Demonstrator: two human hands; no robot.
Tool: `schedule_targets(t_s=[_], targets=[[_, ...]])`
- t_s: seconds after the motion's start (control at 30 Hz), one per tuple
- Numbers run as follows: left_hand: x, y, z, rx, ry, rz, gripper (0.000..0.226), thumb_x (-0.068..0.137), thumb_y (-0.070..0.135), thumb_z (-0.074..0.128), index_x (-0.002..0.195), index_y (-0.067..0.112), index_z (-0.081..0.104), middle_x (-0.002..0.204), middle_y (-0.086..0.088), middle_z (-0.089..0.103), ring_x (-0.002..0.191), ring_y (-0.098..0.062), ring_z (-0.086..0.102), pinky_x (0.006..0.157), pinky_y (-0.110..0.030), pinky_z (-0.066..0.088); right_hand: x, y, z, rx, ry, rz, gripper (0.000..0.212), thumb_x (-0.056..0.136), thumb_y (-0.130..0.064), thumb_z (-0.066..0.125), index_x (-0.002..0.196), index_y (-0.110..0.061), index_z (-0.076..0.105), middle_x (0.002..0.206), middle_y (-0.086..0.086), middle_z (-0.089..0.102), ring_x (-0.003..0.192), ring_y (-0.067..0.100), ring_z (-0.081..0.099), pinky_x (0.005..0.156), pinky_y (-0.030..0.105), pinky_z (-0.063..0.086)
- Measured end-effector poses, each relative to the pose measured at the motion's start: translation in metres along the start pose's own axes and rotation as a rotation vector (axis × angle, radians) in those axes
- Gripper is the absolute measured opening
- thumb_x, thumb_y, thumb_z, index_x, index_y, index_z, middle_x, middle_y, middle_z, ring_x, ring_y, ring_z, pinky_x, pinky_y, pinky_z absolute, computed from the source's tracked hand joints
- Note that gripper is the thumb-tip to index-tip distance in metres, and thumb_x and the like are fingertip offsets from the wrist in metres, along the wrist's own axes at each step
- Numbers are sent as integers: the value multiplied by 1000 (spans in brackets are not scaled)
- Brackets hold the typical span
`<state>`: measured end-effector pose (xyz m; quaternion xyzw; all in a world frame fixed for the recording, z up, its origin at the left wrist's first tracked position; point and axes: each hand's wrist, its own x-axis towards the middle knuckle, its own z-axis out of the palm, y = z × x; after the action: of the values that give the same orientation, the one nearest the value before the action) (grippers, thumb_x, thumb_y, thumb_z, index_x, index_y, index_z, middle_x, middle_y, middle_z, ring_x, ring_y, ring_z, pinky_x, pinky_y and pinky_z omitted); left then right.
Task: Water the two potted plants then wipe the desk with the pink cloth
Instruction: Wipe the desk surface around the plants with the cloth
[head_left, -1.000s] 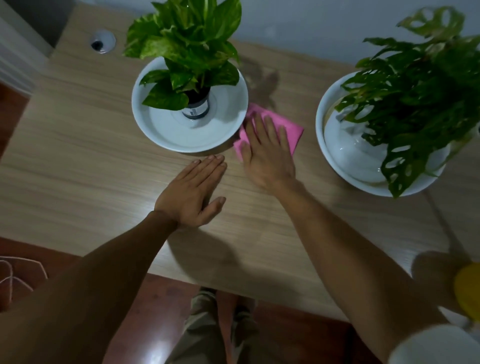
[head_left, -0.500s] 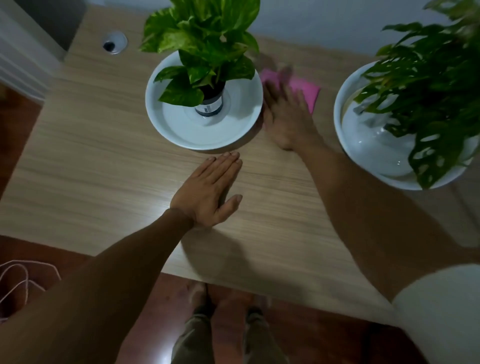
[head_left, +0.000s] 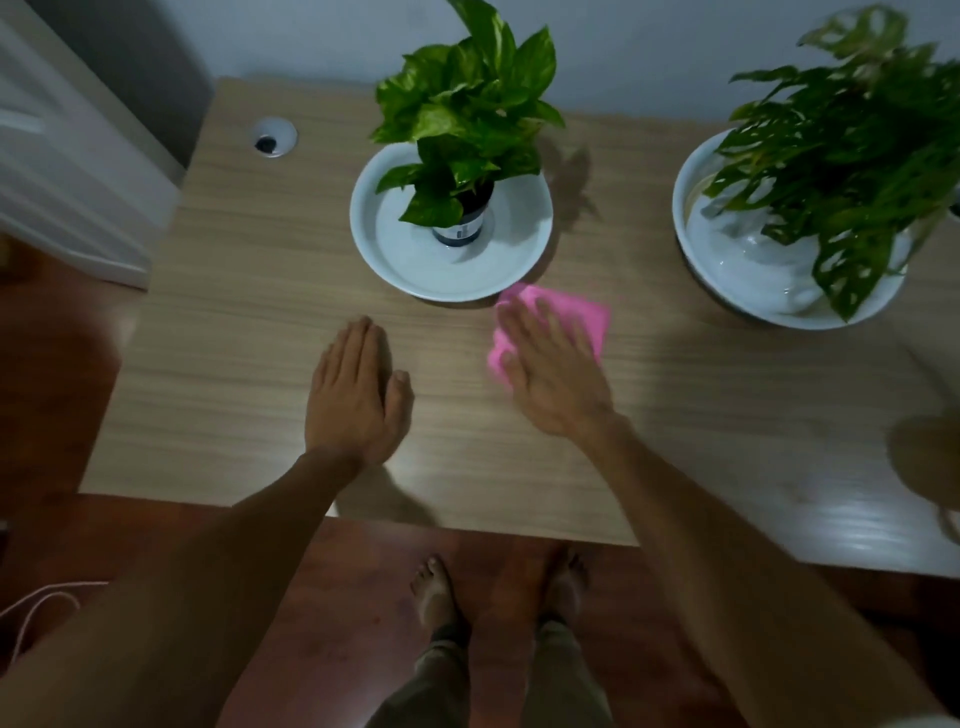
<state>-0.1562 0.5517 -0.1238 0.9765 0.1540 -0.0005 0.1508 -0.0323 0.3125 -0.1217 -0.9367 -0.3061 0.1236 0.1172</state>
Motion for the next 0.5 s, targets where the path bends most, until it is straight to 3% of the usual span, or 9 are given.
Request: schedule_targets(t_s=[0.1, 0.2, 0.37, 0.5], targets=[[5, -32, -8, 11, 8, -32, 69, 106, 49, 22, 164, 12, 19, 174, -7, 14, 162, -22, 8, 132, -45, 10, 39, 35, -19, 15, 40, 176, 63, 110, -52, 5, 168, -31, -6, 178, -3, 1, 163, 29, 1, 130, 62, 6], [10, -61, -13, 29, 4, -29, 70, 106, 49, 22, 164, 12, 16, 174, -7, 11, 162, -21, 5, 132, -45, 7, 61, 32, -21, 19, 55, 313, 67, 108, -51, 4, 169, -22, 2, 178, 2, 3, 164, 32, 0, 130, 63, 5], [7, -90, -18, 38, -12, -26, 72, 104, 48, 25, 165, 11, 15, 174, -8, 10, 162, -22, 4, 132, -46, 6, 21, -49, 14, 23, 113, 407, 64, 112, -43, 21, 170, -17, 10, 178, 4, 7, 164, 34, 6, 130, 61, 5], [4, -100, -21, 25, -2, -9, 70, 104, 45, 26, 164, 9, 17, 174, -9, 13, 162, -22, 6, 132, -45, 4, 9, -136, 39, 55, 50, 316, 66, 110, -48, 6, 168, -17, 1, 177, 7, -1, 163, 32, -4, 131, 58, 1]])
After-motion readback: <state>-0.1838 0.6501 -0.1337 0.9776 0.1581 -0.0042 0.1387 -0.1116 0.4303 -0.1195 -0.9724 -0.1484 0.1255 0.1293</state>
